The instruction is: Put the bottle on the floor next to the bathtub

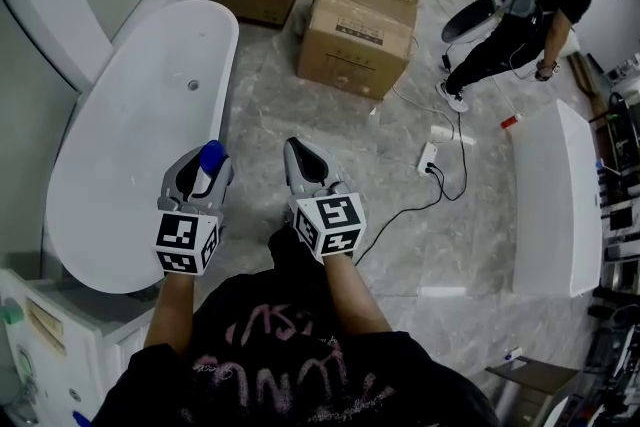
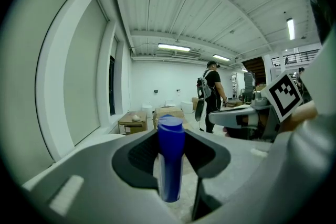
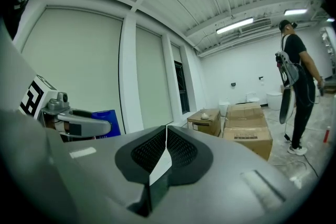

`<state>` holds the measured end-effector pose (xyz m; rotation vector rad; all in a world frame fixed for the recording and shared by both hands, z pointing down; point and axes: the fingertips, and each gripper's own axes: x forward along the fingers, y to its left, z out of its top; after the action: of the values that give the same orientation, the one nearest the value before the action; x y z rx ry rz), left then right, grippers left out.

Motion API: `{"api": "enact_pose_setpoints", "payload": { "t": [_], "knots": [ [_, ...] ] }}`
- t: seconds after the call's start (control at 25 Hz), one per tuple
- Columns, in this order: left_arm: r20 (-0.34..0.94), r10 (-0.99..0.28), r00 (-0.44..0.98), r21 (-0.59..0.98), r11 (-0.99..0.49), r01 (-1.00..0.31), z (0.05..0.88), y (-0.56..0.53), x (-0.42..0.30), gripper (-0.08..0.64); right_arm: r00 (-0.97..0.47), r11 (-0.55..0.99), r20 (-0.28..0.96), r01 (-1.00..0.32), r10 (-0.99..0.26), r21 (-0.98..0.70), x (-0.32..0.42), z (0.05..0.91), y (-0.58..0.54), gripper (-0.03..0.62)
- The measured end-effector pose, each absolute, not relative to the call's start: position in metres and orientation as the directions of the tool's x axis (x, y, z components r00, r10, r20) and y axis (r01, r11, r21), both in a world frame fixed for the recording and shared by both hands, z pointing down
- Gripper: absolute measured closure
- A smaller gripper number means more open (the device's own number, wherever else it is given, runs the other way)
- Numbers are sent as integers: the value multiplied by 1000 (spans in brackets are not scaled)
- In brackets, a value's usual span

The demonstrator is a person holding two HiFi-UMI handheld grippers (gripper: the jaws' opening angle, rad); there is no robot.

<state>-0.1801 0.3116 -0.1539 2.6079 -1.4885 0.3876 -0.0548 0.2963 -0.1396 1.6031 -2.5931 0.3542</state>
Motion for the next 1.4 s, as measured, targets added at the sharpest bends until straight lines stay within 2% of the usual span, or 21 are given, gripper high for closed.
{"api": "enact_pose_setpoints", "payload": {
  "t": [0.92, 1.4],
  "knots": [
    [392, -814, 429, -44, -482, -875, -127, 103, -94, 410, -511, 465, 261, -857, -819, -219, 37, -102, 85, 577],
    [450, -798, 401, -55, -473, -879, -106, 63, -67, 410, -545, 480, 303, -836, -782, -265, 56, -75, 47, 577]
  ]
}}
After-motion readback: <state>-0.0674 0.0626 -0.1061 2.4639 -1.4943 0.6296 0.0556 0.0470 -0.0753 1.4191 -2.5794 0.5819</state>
